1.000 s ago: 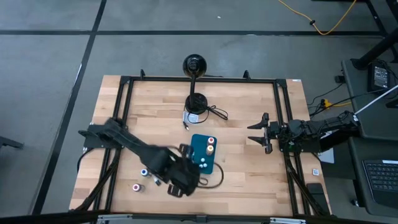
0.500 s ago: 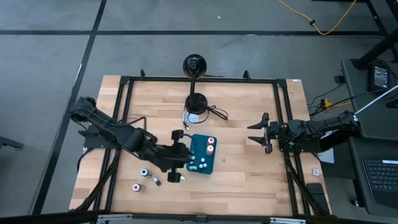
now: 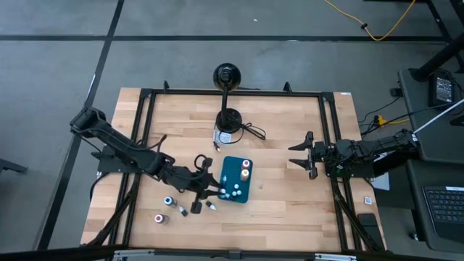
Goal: Pick & Place food coloring
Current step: Put the red small food coloring bottle into the bin
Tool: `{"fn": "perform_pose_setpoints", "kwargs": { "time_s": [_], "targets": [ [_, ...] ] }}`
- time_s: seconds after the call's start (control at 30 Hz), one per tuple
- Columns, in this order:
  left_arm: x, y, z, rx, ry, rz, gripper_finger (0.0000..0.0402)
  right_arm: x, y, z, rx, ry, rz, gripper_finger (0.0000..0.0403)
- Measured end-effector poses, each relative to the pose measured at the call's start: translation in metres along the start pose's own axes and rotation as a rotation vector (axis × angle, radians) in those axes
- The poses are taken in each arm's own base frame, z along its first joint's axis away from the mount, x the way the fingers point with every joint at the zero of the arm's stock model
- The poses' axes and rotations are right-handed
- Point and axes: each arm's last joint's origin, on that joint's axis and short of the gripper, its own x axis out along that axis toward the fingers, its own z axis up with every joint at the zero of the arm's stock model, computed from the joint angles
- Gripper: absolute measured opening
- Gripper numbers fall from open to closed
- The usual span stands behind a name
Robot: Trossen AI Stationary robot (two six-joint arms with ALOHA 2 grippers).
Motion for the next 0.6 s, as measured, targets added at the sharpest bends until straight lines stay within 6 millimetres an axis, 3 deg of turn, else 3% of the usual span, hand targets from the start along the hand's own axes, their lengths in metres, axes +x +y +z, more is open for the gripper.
{"fn": "perform_pose_setpoints", "kwargs": {
  "time_s": [0.6],
  "targets": [
    [0.049,0.027,-0.047,-0.016,0.151,0.017,0.0066,0.0,0.0,0.0,0.0,0.0,0.0,0.0223]
  ]
}}
